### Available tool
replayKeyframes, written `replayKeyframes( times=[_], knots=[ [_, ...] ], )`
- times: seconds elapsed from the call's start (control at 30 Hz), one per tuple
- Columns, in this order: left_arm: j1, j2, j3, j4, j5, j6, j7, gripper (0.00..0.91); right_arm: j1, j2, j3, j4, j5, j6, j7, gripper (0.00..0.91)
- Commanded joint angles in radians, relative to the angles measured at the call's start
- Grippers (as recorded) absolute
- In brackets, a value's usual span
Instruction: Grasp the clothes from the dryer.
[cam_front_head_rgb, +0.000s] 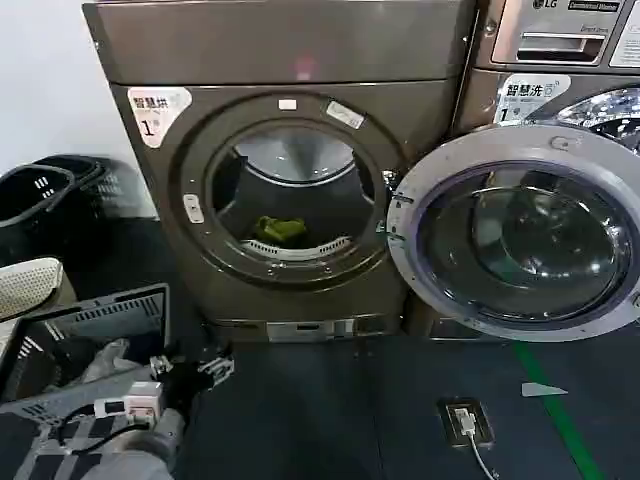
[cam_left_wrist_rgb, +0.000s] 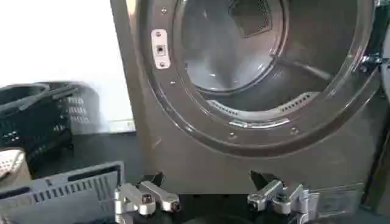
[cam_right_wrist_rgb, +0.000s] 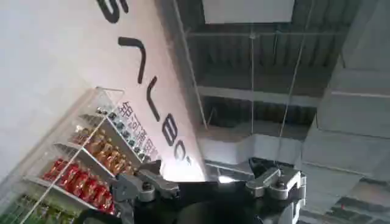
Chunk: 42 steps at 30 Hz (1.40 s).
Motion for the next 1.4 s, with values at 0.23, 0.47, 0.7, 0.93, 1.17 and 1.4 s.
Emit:
replayKeyframes(
  times=[0.23, 0.47, 0.7, 0.93, 1.17, 1.4],
  knots=[
    [-0.010, -0.001, 0.010, 0.001, 0.033, -0.016, 0.000, 0.907, -0.001, 0.009, 0.001, -0.013, 0.007, 0.032, -0.035, 0.907],
    [-0.012, -0.002, 0.021, 0.005, 0.044, -0.017, 0.002, 0.907, -0.002, 0.011, 0.002, -0.012, 0.010, 0.033, -0.033, 0.907],
    [-0.024, -0.004, 0.025, 0.015, 0.049, -0.020, 0.002, 0.907, -0.002, 0.009, 0.005, -0.012, 0.012, 0.033, -0.033, 0.907],
    [-0.036, -0.005, 0.039, 0.027, 0.055, -0.020, 0.003, 0.907, -0.004, 0.011, 0.008, -0.015, 0.013, 0.033, -0.034, 0.907],
    [-0.044, -0.009, 0.053, 0.030, 0.053, -0.018, 0.002, 0.907, -0.003, 0.011, 0.009, -0.014, 0.013, 0.032, -0.036, 0.907],
    [-0.050, -0.009, 0.053, 0.036, 0.056, -0.024, 0.000, 0.907, -0.003, 0.008, 0.009, -0.012, 0.013, 0.032, -0.037, 0.907]
  ],
)
